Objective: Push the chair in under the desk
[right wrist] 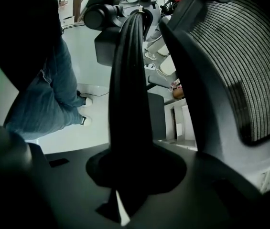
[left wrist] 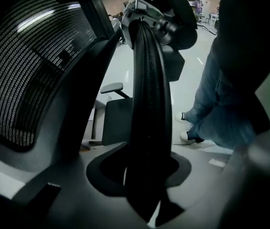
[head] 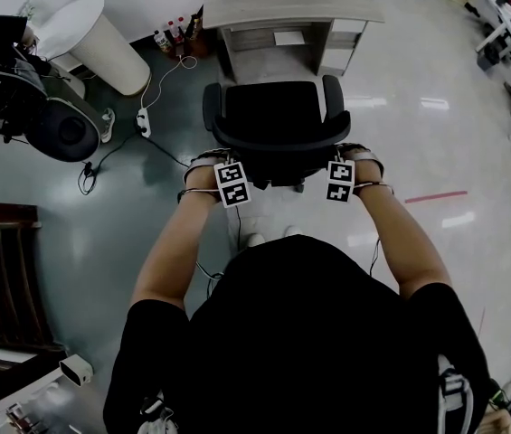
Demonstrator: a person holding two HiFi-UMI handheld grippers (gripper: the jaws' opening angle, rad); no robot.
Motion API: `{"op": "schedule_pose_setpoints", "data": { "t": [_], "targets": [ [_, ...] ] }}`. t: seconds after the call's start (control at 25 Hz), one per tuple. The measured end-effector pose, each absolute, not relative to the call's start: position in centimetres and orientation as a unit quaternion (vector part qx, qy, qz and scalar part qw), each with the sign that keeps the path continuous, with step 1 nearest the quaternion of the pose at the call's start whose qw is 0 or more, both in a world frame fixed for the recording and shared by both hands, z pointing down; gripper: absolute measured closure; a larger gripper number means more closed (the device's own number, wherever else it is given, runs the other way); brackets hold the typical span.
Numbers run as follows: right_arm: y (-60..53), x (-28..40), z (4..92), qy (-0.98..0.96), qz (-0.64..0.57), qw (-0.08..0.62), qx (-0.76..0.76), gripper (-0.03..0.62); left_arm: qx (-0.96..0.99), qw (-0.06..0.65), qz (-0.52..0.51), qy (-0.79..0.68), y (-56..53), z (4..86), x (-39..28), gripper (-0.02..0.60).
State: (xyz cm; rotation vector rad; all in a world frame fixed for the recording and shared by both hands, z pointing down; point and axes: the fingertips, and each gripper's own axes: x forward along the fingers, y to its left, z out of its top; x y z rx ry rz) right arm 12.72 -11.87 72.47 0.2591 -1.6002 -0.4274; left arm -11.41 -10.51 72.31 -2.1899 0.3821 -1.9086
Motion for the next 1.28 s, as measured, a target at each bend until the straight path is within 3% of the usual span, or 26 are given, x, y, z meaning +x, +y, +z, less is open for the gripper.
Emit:
{"op": "schedule_pose_setpoints", "data": {
  "t": [1.28],
  "targets": [
    [-29.5, 15.4, 71.9, -0.703, -0.193, 0.673, 0.124, 0.514, -0.744, 0.120, -0.644, 0.132, -28.5, 72.0, -8.8, 0.454]
  ]
}}
